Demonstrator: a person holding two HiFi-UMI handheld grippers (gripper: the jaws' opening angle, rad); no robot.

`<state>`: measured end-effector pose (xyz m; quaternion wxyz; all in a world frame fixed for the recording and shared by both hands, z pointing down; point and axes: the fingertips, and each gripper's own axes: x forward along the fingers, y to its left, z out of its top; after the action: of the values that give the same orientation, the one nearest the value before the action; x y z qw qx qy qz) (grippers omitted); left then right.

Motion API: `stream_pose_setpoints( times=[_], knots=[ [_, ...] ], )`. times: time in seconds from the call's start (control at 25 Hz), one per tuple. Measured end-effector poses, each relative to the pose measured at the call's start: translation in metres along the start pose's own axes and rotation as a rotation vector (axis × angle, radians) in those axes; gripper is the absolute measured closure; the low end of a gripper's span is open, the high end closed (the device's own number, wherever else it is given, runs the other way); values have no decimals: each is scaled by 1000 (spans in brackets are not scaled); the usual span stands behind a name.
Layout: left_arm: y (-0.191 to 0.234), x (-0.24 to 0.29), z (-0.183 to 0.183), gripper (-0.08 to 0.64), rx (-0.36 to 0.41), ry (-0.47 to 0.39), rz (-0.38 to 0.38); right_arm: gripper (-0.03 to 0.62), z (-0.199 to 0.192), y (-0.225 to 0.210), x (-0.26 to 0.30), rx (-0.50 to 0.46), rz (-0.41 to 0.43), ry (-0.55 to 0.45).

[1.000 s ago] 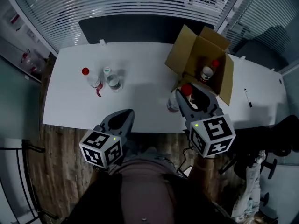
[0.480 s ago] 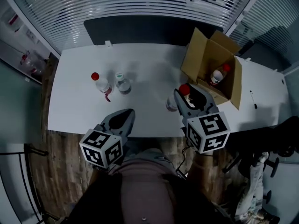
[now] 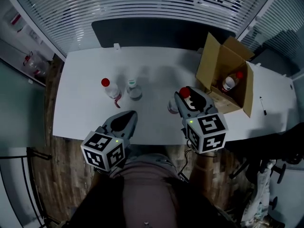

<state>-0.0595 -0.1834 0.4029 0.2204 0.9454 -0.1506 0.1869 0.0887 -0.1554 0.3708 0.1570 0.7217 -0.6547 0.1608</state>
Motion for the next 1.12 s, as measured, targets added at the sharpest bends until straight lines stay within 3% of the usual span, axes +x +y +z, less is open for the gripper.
stream_pose_setpoints(
  times=[1.12],
  knots=[
    [50, -12, -4, 552, -32, 16, 104, 422, -44, 34, 86, -44, 91, 166]
  ],
)
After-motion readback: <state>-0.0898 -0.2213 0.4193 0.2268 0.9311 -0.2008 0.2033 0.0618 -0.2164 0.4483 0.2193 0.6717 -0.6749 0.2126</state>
